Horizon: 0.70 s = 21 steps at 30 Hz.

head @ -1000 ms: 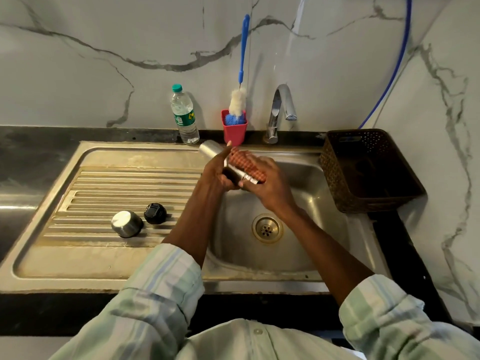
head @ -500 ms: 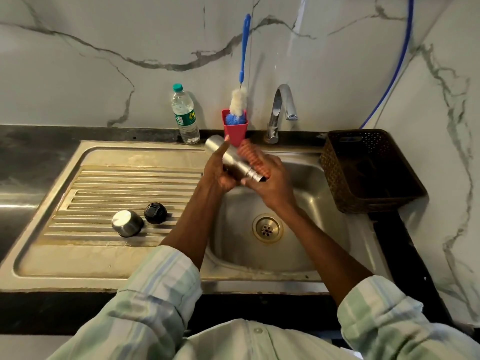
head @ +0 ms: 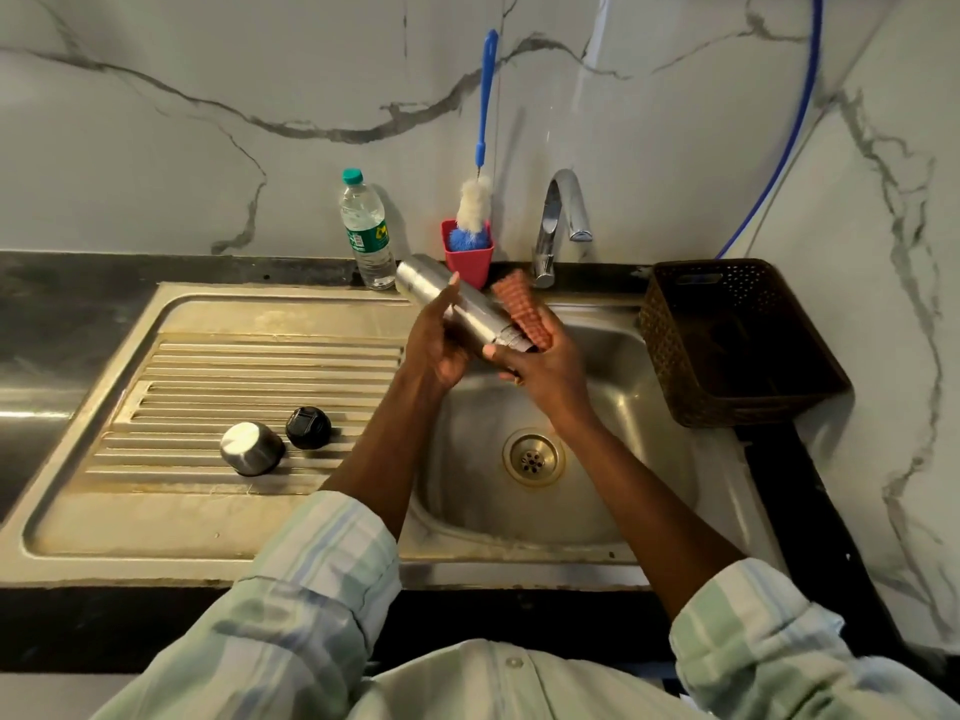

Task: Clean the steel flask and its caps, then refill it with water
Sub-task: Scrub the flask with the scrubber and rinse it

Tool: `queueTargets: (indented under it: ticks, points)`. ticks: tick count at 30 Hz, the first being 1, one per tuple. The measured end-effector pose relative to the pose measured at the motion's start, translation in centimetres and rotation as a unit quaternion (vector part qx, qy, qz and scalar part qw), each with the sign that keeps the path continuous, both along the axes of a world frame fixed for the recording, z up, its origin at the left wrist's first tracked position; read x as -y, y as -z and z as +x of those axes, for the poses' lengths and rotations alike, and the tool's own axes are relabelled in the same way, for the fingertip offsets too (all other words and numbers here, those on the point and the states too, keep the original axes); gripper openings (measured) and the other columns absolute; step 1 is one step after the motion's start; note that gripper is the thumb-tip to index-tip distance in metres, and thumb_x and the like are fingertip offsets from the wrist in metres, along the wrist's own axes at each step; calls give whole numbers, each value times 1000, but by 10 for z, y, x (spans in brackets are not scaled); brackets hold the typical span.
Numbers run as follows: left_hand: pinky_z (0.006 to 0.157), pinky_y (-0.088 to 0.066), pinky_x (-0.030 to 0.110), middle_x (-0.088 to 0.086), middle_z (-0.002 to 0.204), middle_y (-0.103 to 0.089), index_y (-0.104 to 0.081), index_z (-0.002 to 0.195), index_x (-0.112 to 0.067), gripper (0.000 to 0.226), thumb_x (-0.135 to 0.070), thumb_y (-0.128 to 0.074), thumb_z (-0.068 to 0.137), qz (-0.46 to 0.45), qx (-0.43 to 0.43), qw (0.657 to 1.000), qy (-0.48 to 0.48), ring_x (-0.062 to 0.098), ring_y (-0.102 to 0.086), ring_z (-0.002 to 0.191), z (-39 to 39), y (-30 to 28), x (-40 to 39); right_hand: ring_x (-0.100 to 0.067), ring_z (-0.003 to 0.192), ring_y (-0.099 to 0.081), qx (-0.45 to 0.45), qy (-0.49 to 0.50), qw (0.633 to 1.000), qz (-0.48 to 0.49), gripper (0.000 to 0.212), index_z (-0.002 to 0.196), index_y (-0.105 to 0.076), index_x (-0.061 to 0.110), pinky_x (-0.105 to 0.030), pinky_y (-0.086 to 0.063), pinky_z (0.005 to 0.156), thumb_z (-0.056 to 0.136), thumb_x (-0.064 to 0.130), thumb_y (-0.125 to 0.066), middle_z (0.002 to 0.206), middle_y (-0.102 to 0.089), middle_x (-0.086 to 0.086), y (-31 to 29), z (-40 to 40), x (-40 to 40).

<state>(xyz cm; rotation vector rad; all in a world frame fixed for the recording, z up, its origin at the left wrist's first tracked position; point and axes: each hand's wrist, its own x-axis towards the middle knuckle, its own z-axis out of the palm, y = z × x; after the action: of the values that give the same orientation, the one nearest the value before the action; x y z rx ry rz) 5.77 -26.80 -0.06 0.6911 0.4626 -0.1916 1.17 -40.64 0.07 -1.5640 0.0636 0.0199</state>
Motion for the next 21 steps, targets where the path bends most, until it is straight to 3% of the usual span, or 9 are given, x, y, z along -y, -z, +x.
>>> queueTargets:
  ticks: [2, 4, 7, 9, 11, 13, 15, 18, 21]
  points:
    - [89, -55, 52, 17, 104, -72, -58, 124, -5, 62, -32, -82, 75, 26, -64, 997, 38, 35, -70, 96, 6, -12, -3, -14, 111, -54, 148, -24, 956, -252, 85, 146, -42, 24, -21, -48, 87, 72, 25, -85, 134, -50, -3, 9, -2, 5]
    - [78, -57, 44, 15, 85, -74, -63, 114, -7, 43, -27, -79, 80, 39, -96, 994, 32, 31, -70, 81, 7, -18, -2, -13, 112, -53, 181, -40, 936, -301, 83, 146, -43, 23, -19, -46, 88, 73, 28, -84, 135, -50, -3, 14, -8, 2]
    - [74, -58, 43, 16, 93, -70, -57, 117, -6, 38, -18, -73, 85, 39, -26, 999, -24, 30, -68, 85, 0, -13, 4, -16, 101, -65, -24, -8, 999, 32, 59, 128, -58, 25, -26, -57, 78, 74, 19, -82, 124, -63, -5, 4, -7, -5]
    - [81, -58, 46, 18, 102, -64, -50, 127, -4, 53, -18, -74, 82, -3, 25, 998, -57, 31, -65, 93, -4, -4, 7, -28, 98, -66, -258, -76, 894, 357, 58, 120, -62, 15, -31, -61, 70, 67, 16, -86, 119, -63, -17, -2, 0, 4]
    - [87, -56, 49, 19, 107, -62, -46, 132, -3, 65, -21, -75, 77, -26, 56, 996, -59, 33, -63, 100, -6, -2, 9, -34, 93, -66, -322, -72, 834, 441, 68, 122, -59, 5, -27, -60, 59, 62, 16, -89, 109, -64, -23, -2, -2, 7]
    - [91, -55, 53, 21, 116, -61, -43, 136, -2, 69, -23, -77, 79, -29, 47, 997, -55, 35, -61, 109, -4, -1, 5, -33, 92, -67, -258, -45, 886, 383, 62, 127, -57, 11, -28, -60, 59, 71, 14, -82, 115, -64, -22, -3, -1, 1]
    - [88, -56, 52, 21, 119, -61, -44, 134, 1, 71, -28, -80, 80, 6, -9, 999, -36, 36, -62, 111, 3, -3, -4, -23, 99, -66, -74, -6, 989, 131, 71, 136, -51, 19, -31, -60, 71, 73, 16, -83, 126, -60, -12, -6, -2, 1]
    - [79, -56, 48, 16, 111, -68, -56, 123, -3, 62, -37, -81, 78, 51, -94, 993, 47, 33, -66, 100, 10, -14, -8, -11, 108, -52, 176, -17, 930, -323, 85, 146, -43, 21, -19, -47, 84, 72, 25, -85, 134, -50, -4, 7, -2, 7]
    - [76, -55, 43, 14, 89, -72, -59, 115, -5, 34, -17, -73, 86, 62, -69, 995, 28, 29, -68, 86, 7, -14, -2, -14, 108, -59, 112, -28, 970, -214, 82, 142, -46, 25, -26, -53, 85, 70, 23, -85, 128, -57, -3, 17, -10, -1]
